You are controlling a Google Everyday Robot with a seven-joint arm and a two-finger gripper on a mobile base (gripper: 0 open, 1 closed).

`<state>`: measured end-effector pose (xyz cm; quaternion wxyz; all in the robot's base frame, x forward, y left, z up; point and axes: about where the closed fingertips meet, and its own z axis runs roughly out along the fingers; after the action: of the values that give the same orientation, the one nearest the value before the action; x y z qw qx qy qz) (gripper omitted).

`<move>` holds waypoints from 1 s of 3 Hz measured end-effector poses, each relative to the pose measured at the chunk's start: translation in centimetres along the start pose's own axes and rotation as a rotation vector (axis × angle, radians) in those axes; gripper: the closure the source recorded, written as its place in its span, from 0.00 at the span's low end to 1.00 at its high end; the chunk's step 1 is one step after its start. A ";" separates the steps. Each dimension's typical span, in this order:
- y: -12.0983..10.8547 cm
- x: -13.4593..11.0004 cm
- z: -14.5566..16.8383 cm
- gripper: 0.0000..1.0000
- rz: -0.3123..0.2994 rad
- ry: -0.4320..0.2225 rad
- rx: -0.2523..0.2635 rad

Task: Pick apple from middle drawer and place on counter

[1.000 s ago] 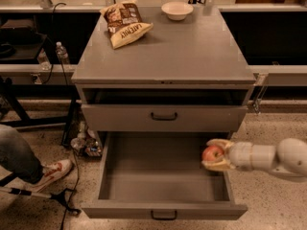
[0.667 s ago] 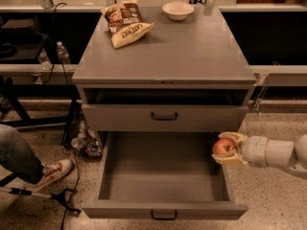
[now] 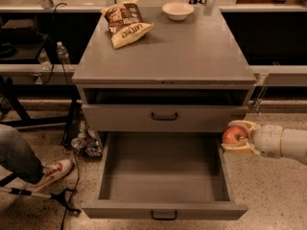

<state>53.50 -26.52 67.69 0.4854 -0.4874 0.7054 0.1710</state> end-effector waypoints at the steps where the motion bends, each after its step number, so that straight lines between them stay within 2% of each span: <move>1: -1.0 -1.0 -0.2 1.00 0.030 -0.027 0.004; 2: -2.8 -4.7 -3.0 1.00 0.003 -0.070 0.046; 3: -5.5 -10.3 -6.7 1.00 -0.061 -0.101 0.126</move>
Offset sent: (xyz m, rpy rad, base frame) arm 0.0113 -0.0315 0.1465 0.0754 -0.1627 -0.0560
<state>55.26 -28.48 80.90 0.5551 -0.4679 0.6741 0.1360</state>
